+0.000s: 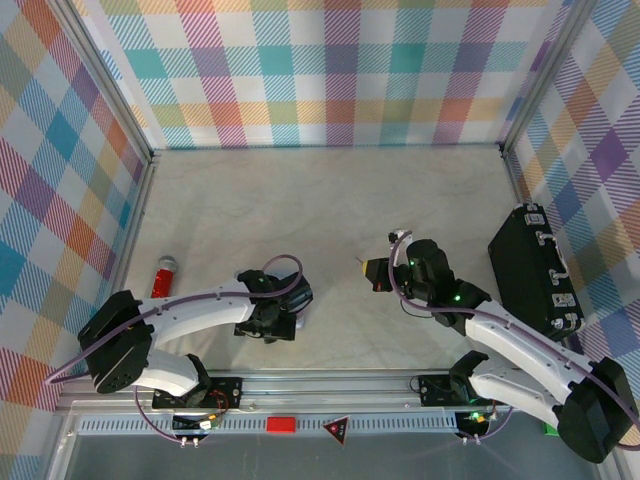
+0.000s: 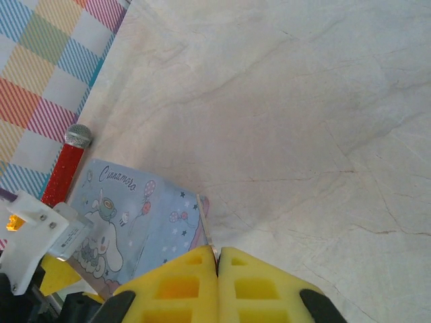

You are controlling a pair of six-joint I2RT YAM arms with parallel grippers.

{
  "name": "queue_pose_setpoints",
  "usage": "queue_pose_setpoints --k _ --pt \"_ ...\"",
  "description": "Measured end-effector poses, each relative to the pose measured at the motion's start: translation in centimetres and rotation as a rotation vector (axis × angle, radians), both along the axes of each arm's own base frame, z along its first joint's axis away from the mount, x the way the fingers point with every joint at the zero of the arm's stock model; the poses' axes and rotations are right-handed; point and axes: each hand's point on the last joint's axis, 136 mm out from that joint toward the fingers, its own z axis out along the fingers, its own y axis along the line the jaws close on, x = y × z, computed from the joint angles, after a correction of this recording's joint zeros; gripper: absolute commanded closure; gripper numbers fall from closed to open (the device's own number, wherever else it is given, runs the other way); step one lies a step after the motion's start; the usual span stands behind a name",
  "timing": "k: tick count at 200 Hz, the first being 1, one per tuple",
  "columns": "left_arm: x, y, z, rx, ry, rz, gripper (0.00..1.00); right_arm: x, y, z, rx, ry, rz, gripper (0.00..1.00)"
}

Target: Unlock the padlock with the key

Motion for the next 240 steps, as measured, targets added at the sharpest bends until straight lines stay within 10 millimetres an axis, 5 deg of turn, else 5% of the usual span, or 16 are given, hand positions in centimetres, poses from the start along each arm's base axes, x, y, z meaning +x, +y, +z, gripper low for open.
queue_pose_setpoints --k 165,240 --pt "11.5 -4.8 -0.3 -0.142 -0.227 -0.123 0.13 -0.7 -0.8 0.0 -0.01 0.008 -0.013 1.0" --pt "20.1 -9.2 -0.1 -0.191 -0.305 -0.039 0.13 -0.8 -1.6 -0.5 -0.034 0.028 -0.047 1.0"
